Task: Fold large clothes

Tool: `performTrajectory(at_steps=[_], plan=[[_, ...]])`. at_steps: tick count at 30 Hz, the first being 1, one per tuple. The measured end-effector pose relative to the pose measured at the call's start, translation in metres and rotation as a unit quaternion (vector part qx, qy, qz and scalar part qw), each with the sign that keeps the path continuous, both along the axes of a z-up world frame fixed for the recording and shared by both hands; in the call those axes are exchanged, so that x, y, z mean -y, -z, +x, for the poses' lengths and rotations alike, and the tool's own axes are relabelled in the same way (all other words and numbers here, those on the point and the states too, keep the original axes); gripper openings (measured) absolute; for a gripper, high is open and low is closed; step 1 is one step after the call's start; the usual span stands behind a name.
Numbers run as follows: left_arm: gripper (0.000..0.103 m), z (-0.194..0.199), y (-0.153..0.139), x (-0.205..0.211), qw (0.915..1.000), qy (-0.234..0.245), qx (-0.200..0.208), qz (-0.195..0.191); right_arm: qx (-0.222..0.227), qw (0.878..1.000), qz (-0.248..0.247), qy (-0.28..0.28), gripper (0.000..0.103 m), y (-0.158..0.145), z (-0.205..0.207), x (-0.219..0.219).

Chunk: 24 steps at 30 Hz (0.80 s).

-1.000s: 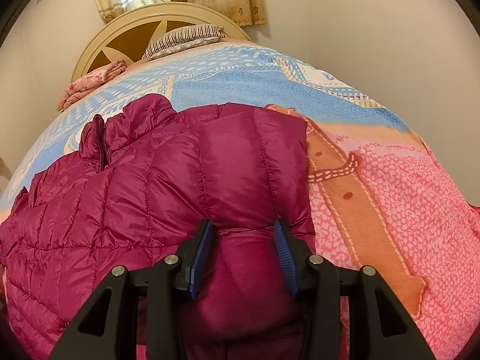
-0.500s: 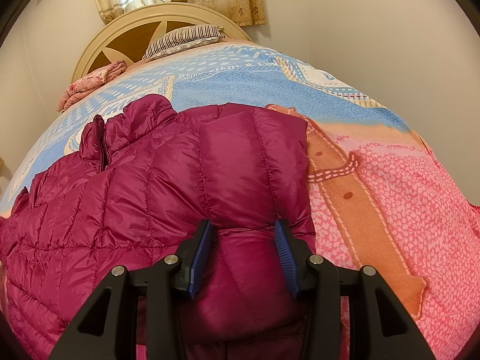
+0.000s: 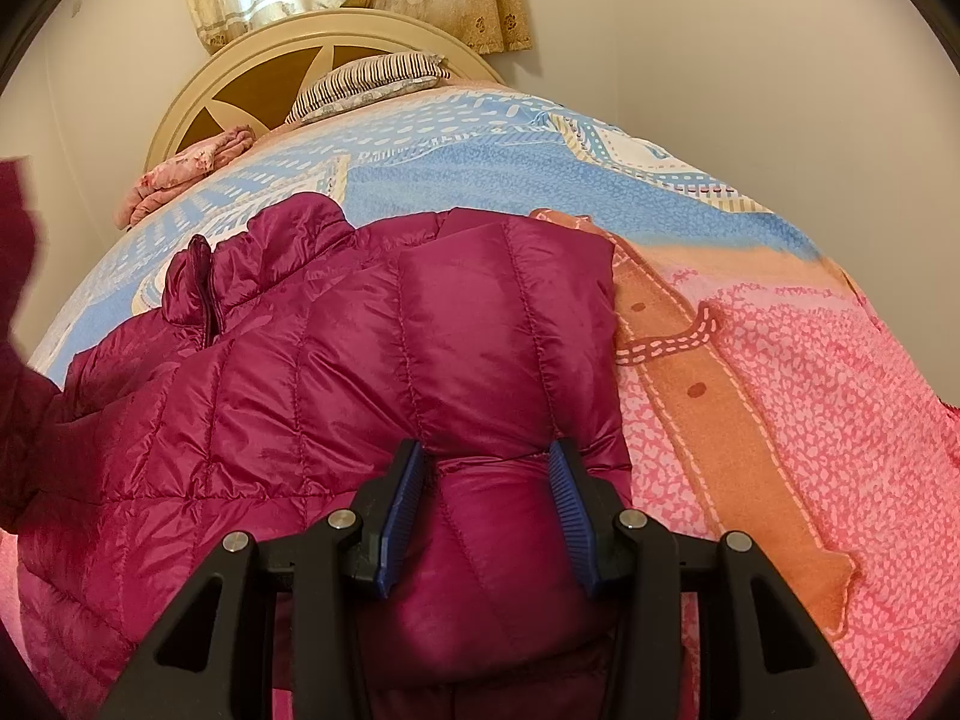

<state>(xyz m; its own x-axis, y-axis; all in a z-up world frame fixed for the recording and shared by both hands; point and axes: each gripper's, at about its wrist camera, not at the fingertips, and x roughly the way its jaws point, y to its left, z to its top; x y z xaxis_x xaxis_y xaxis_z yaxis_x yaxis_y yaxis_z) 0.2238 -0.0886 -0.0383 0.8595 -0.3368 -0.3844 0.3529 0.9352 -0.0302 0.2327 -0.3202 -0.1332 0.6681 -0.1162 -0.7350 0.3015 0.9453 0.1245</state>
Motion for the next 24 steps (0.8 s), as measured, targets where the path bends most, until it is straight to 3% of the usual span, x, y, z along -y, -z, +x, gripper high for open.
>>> performTrajectory(at_steps=[6, 8, 11, 14, 15, 16, 18, 21, 24], plan=[[0.007, 0.007, 0.059, 0.031, 0.9936, 0.020, -0.109, 0.023, 0.010, 1.000, 0.021, 0.002, 0.046, 0.001, -0.002, 0.005], [0.008, 0.003, 0.061, 0.028, 0.9894, 0.024, -0.143, 0.011, 0.013, 1.000, 0.026, 0.002, 0.046, 0.001, -0.003, 0.005], [0.018, 0.004, 0.068, 0.026, 0.9836, 0.034, -0.177, 0.004, 0.016, 0.999, 0.033, 0.003, 0.046, 0.002, -0.003, 0.007], [0.033, -0.002, 0.072, 0.027, 0.9772, 0.048, -0.207, 0.002, 0.018, 0.999, 0.037, 0.003, 0.046, 0.002, -0.003, 0.008], [0.048, -0.008, 0.069, 0.021, 0.9754, 0.059, -0.212, -0.008, 0.018, 0.999, 0.037, 0.003, 0.046, 0.002, -0.003, 0.008], [0.070, -0.015, 0.066, 0.013, 0.9739, 0.067, -0.216, -0.022, 0.018, 0.999, 0.037, 0.003, 0.046, 0.002, -0.003, 0.008], [0.094, -0.028, 0.060, -0.010, 0.9748, 0.057, -0.209, -0.052, 0.018, 0.999, 0.038, 0.003, 0.046, 0.002, -0.004, 0.008], [0.098, -0.034, 0.050, -0.056, 0.9783, 0.009, -0.187, -0.090, 0.018, 0.999, 0.039, 0.002, 0.046, 0.002, -0.003, 0.009], [0.098, -0.030, 0.047, -0.101, 0.9765, -0.094, -0.169, -0.096, 0.012, 0.999, 0.030, -0.002, 0.049, 0.001, -0.001, 0.005]])
